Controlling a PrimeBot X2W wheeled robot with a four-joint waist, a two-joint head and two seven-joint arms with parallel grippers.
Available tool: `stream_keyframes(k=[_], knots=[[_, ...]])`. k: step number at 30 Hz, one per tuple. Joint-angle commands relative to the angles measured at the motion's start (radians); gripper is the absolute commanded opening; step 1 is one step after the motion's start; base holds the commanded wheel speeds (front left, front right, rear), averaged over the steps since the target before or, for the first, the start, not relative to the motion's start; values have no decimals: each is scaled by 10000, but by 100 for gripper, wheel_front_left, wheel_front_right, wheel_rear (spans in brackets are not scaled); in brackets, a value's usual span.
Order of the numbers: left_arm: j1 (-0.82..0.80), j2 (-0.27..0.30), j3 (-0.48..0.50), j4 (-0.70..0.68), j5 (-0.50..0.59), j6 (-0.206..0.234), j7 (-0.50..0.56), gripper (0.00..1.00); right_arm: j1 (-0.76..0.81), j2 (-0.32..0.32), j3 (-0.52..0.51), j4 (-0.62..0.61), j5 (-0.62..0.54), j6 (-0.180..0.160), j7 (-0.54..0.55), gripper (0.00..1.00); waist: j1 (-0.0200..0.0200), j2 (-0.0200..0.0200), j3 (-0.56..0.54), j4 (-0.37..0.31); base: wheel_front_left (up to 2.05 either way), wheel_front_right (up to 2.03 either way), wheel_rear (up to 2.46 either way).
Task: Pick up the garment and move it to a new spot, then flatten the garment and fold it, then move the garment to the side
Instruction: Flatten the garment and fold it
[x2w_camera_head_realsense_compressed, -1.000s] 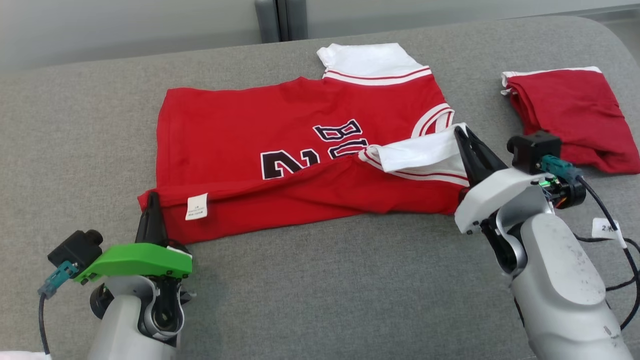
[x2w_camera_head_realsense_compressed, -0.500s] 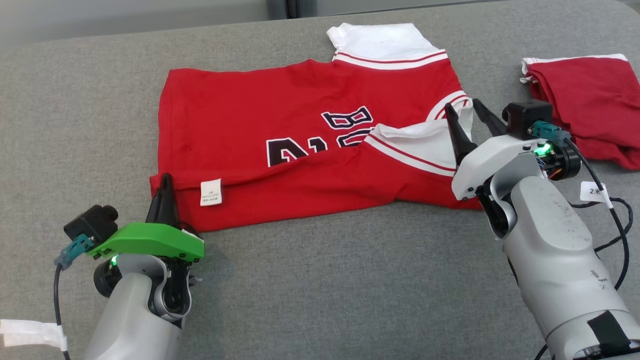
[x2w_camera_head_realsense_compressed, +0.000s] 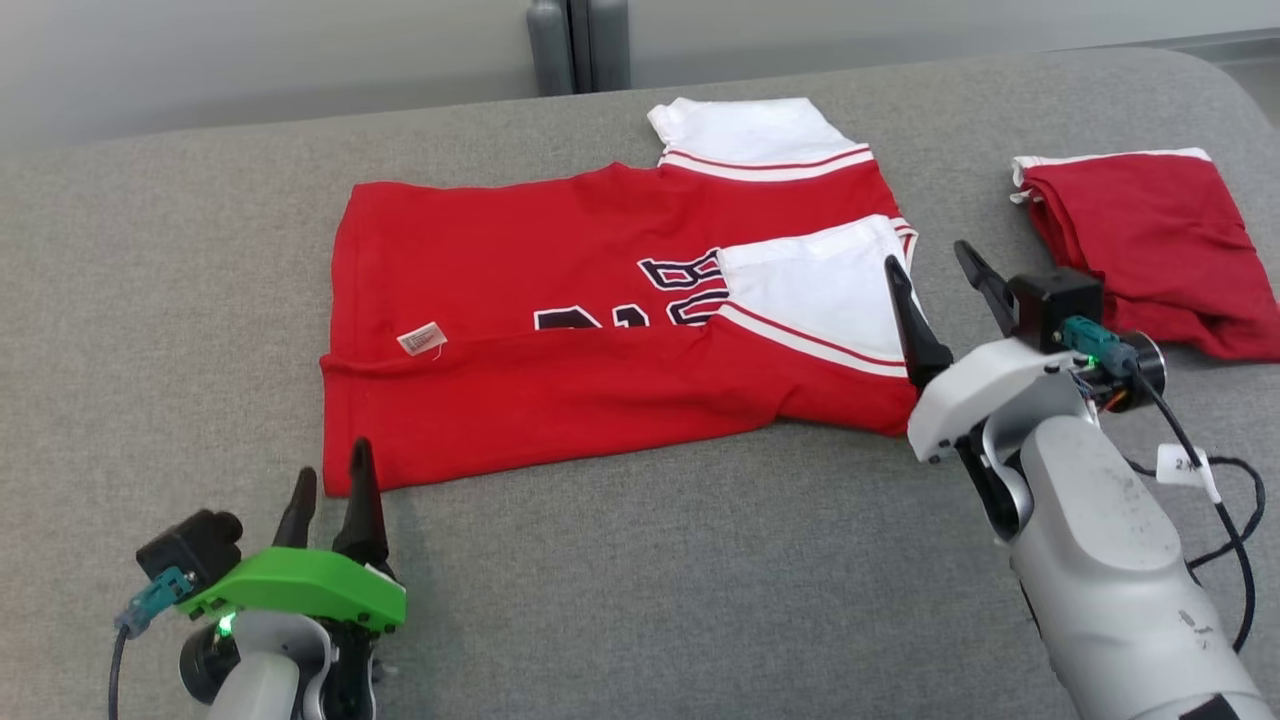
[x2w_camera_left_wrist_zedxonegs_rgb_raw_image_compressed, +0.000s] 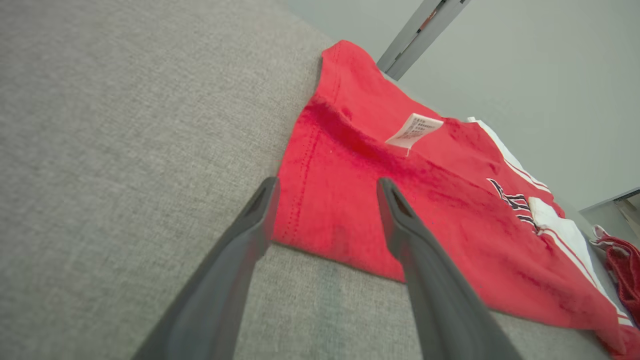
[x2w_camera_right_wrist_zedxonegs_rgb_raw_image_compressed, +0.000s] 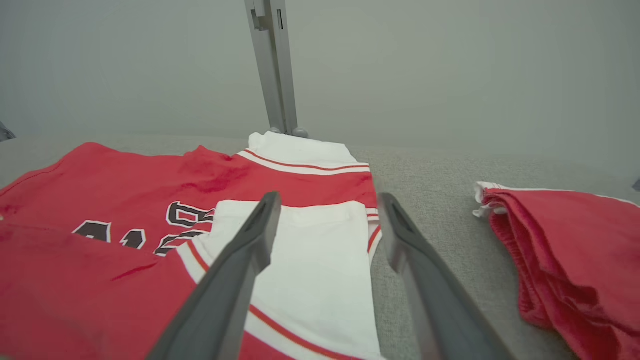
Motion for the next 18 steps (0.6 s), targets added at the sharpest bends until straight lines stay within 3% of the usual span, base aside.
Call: stream_keyframes(k=[1, 10, 18], knots=[[253, 96, -15, -90, -81, 104, 207, 100, 399, -36, -85, -244, -124, -10, -54, 100, 0, -1, -223, -69, 0, 0, 0], [629, 120, 215, -200, -785, 496, 1314, 100, 2087, -38, -188, -2195, -133, -10, 648, 100, 0, -1, -189, -432, 0, 0, 0], [90, 127, 439, 133, -1151, 470, 1487, 100, 2833, -35, -301, -3528, -195, -10, 1554, 100, 0, -1, 127, -747, 0, 0, 0]])
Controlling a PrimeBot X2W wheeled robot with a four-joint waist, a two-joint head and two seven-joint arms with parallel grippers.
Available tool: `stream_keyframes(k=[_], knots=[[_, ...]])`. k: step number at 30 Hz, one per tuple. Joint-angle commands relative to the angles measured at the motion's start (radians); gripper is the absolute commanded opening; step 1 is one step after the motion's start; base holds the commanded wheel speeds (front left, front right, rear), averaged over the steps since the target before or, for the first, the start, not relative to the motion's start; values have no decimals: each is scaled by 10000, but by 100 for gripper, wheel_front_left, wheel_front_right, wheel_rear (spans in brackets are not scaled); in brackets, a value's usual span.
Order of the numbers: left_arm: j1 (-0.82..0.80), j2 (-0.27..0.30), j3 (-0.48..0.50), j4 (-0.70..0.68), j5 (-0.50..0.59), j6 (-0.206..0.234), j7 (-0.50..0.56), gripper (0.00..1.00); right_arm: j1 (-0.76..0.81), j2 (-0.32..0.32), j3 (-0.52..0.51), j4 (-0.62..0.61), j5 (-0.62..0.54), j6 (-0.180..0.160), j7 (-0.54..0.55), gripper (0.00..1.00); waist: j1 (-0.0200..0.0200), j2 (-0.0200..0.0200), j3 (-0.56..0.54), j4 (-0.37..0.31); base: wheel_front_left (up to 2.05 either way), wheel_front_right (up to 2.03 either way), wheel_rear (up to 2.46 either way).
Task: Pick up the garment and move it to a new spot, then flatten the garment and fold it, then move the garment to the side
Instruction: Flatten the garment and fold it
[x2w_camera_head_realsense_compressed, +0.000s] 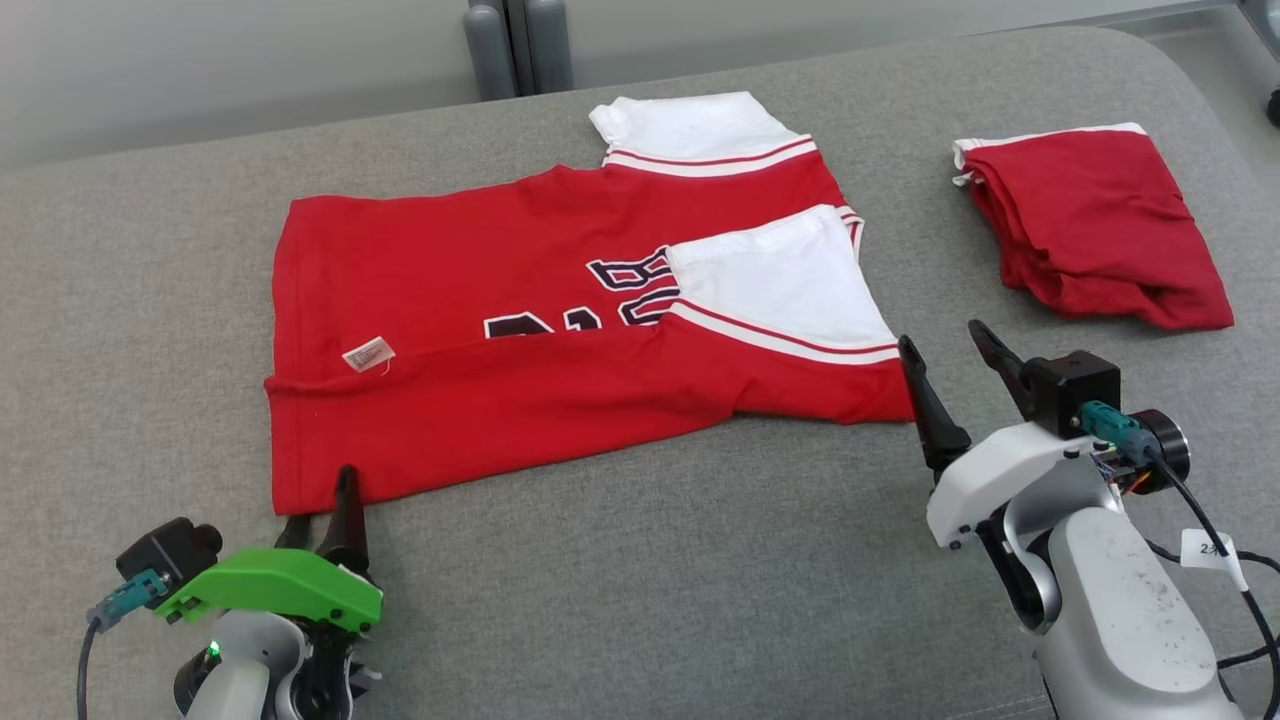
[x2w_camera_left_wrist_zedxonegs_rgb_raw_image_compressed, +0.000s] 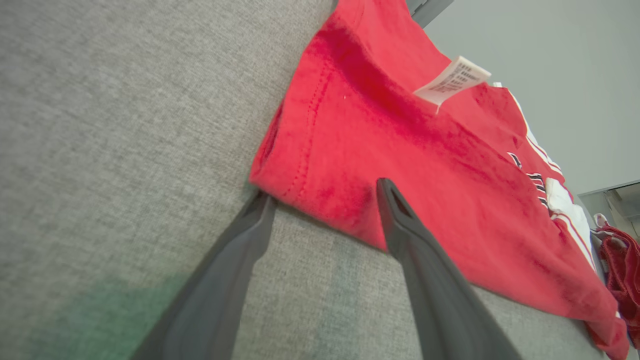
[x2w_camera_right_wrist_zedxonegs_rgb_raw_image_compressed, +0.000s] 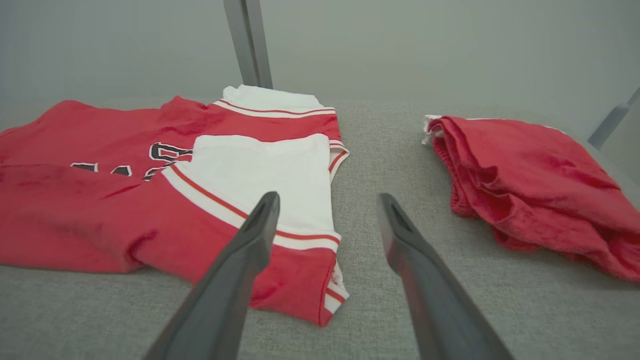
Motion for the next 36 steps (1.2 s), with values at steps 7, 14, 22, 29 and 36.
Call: stream_keyframes(k=[7, 14, 22, 29, 36], knots=[[-604, 28, 215, 360, -72, -173, -501, 0, 356, -31, -114, -250, 336, -10, 963, 100, 0, 0, 193, -21, 0, 0, 0], [-817, -13, 196, 596, -65, -425, -927, 0, 58, -32, -269, 549, 817, -10, 1531, 100, 0, 0, 273, 256, 0, 0, 0], [-923, -57, 117, 928, -117, -595, -1177, 0, -534, -29, -275, 2046, 967, -10, 1500, 62, 0, 0, 308, 492, 0, 0, 0], [-972, -26, 99, 1096, -186, -691, -1284, 0, -1021, -26, 213, 2958, 1515, -10, 1450, 0, 0, 0, 198, 477, 0, 0, 0], [-979, 93, 31, 966, -120, -792, -1438, 0, -1501, -37, 77, 3172, 1451, -12, 748, 0, 0, 0, -53, 406, 0, 0, 0]])
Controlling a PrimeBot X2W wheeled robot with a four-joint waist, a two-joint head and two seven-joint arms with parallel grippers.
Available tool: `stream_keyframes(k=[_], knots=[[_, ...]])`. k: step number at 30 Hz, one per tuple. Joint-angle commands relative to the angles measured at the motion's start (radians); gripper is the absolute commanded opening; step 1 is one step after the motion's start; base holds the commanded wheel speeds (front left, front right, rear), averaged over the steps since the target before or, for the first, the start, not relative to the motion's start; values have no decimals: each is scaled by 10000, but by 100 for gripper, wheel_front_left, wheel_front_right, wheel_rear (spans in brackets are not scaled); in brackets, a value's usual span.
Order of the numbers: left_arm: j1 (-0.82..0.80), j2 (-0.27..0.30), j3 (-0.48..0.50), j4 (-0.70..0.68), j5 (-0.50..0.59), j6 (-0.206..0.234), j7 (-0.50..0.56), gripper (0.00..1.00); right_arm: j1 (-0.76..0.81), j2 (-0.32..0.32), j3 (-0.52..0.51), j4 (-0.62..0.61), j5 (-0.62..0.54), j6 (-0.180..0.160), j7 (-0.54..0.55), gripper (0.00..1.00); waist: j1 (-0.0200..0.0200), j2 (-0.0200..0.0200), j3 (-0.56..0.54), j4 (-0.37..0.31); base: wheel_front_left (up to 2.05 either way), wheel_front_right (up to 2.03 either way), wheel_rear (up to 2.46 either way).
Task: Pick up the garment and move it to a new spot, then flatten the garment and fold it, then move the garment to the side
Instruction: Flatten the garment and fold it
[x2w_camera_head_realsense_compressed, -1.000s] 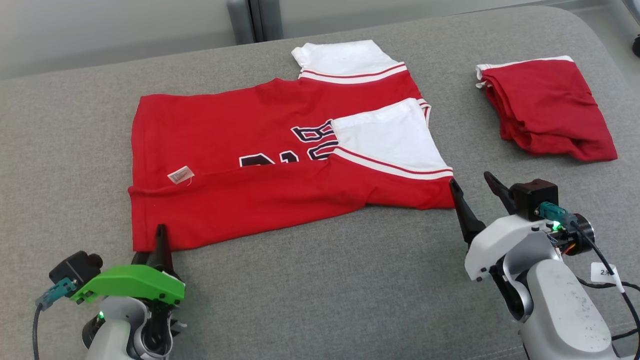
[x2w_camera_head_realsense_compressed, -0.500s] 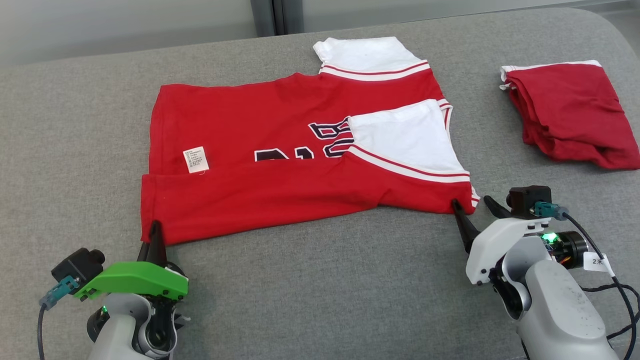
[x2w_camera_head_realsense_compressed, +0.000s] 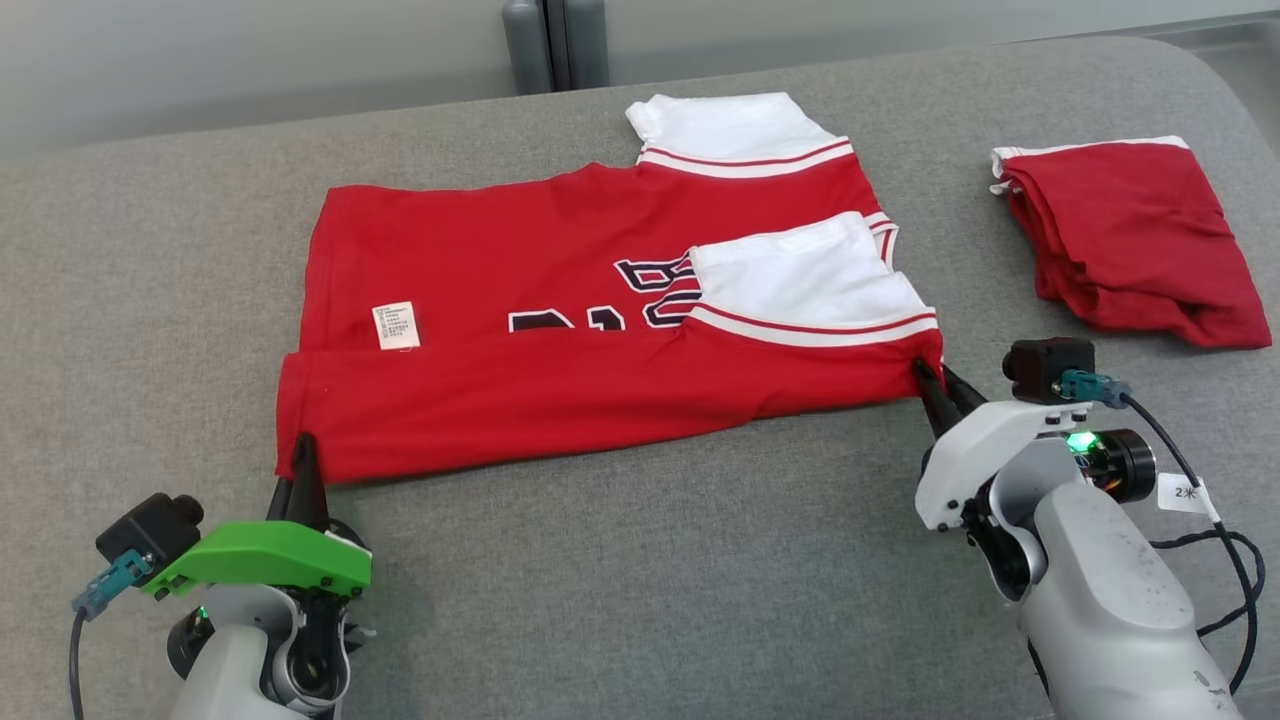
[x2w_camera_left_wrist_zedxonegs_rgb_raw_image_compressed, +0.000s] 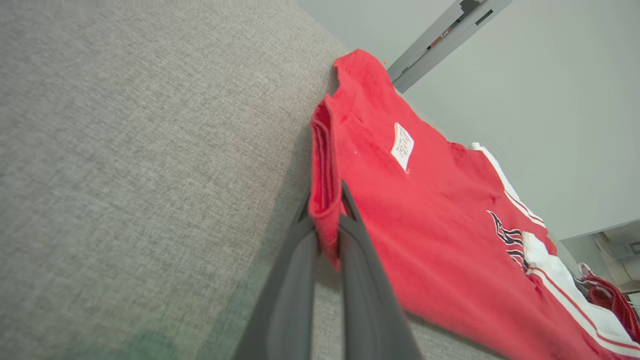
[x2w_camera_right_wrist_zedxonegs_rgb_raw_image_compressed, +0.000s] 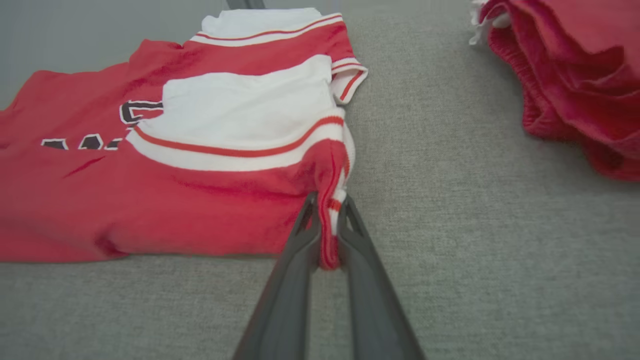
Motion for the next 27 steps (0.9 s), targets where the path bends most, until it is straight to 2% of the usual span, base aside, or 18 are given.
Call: stream_keyframes(k=[1, 10, 20, 27], knots=[[-37, 128, 8, -104, 59, -60, -54, 0, -49, -53, -112, -40, -96, -14, -156, 0, 0, 0, -125, -25, 0, 0, 0], [1130, 175, -128, -1095, -17, 29, -33, 0, 1025, -60, -681, -1188, -321, -15, -73, 0, 0, 0, -818, -93, 0, 0, 0], [3581, 184, -479, -2777, -22, 734, 595, 0, 4150, -57, -1183, -4041, -115, -15, 1473, 0, 0, 0, -1328, -68, 0, 0, 0], [4448, 311, -650, -3041, 126, 1200, 913, 0, 5297, -58, -1307, -4875, 242, -15, 1960, 0, 0, 0, -1384, -191, 0, 0, 0]])
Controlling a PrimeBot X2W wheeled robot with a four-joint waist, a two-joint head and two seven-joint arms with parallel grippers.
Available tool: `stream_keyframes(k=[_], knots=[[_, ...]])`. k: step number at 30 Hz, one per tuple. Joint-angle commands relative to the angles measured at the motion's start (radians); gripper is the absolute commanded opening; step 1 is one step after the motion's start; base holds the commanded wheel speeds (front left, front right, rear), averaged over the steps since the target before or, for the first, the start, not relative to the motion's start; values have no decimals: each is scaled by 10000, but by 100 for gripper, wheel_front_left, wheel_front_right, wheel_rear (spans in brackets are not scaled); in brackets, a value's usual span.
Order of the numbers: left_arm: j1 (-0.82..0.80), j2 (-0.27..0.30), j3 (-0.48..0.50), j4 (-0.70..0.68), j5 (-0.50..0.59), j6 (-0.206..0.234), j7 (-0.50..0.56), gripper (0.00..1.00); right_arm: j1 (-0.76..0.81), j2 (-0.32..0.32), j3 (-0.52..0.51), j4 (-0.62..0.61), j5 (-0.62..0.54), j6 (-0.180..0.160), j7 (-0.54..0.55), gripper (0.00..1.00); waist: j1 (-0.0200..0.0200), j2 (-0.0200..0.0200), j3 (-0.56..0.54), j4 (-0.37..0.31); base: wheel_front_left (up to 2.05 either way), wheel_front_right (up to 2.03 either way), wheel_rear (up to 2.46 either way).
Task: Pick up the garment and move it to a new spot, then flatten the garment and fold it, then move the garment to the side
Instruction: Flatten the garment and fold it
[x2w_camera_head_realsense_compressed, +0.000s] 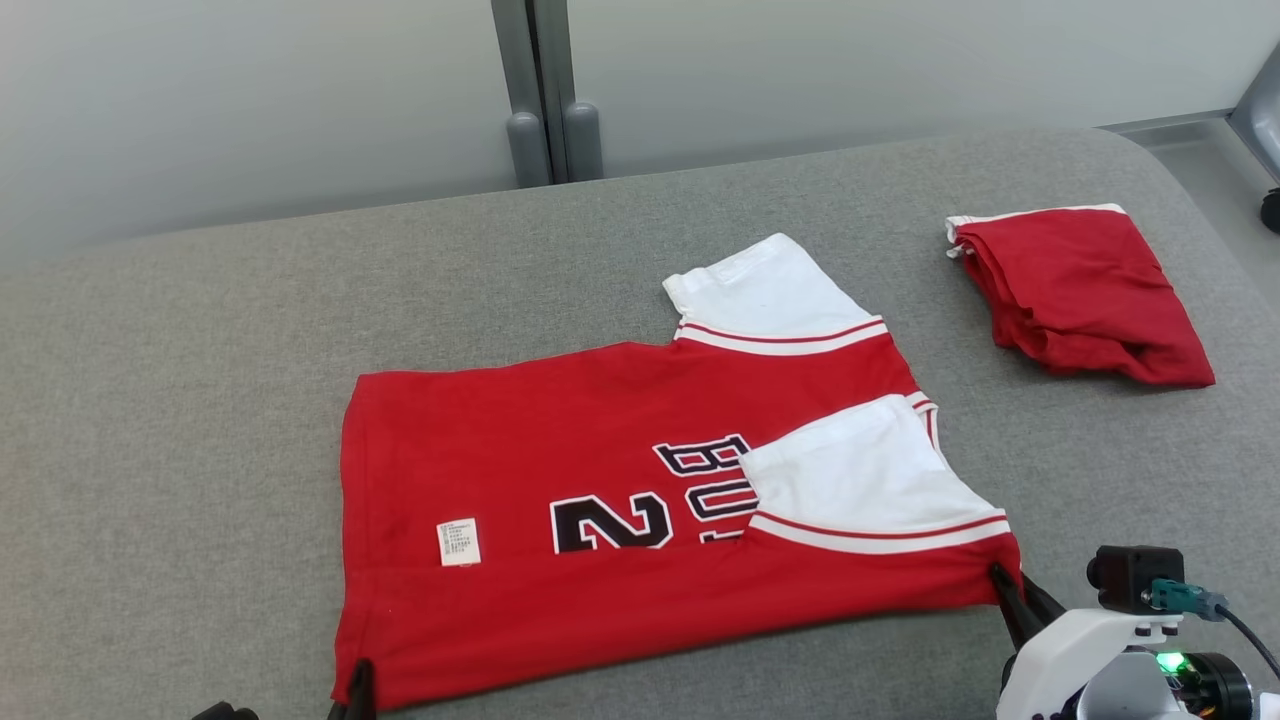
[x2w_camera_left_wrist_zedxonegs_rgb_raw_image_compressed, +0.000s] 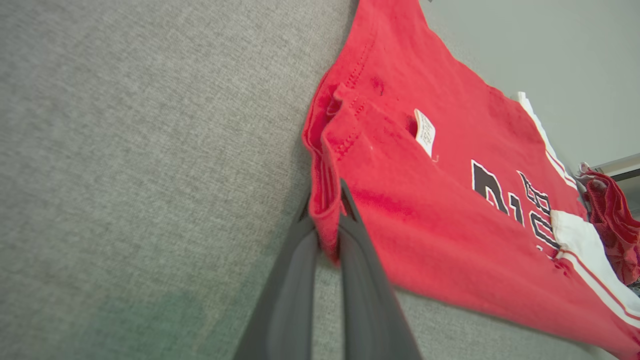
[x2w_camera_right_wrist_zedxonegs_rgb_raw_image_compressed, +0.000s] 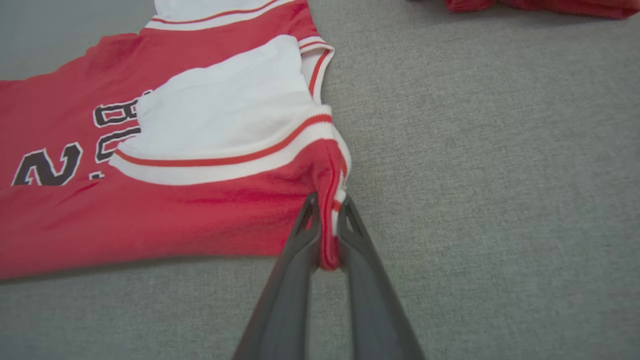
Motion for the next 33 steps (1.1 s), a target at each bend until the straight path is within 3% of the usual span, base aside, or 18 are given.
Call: stream_keyframes(k=[1, 2, 3, 4, 5, 6, 14, 24, 33], knots=[[134, 132, 5, -14, 149, 120, 28, 0, 148, -66, -70, -68, -4, -17, 13, 0, 0, 0, 10, -23, 0, 0, 0], [159, 144, -20, -16, 187, 153, 46, 0, 186, -67, -84, -63, 13, -17, 10, 7, 0, 0, 20, -28, 0, 0, 0], [168, 164, -30, -18, 210, 207, 39, 20, 234, -66, -80, -50, 45, -17, 7, 28, 0, 0, 29, -29, 0, 0, 0], [170, 175, -45, -17, 220, 216, 41, 42, 279, -64, -59, -38, 60, -17, 15, 42, 0, 0, 36, -28, 0, 0, 0], [170, 182, -70, -25, 246, 242, 54, 76, 322, -64, -38, -51, 89, -17, 8, 100, 0, 0, 45, -27, 0, 0, 0], [175, 188, -83, -38, 253, 268, 51, 100, 345, -61, -51, -66, 80, -17, -5, 100, 0, 0, 51, -28, 0, 0, 0], [-37, 1013, -248, -538, 1126, 637, 48, 100, 295, -54, -407, -489, -333, -17, -133, 100, 0, 0, 148, -77, 0, 0, 0], [-2630, 2827, -756, -1182, 2500, 361, 1404, 100, -860, -52, -133, -1090, -826, -17, 62, 100, 0, 0, 700, -152, 0, 0, 0], [-5468, 2849, -1452, 598, 2966, -159, 2551, 100, -2224, -54, 518, -1247, -1143, -16, 229, 100, 0, 0, 1947, -391, 0, 0, 0]])
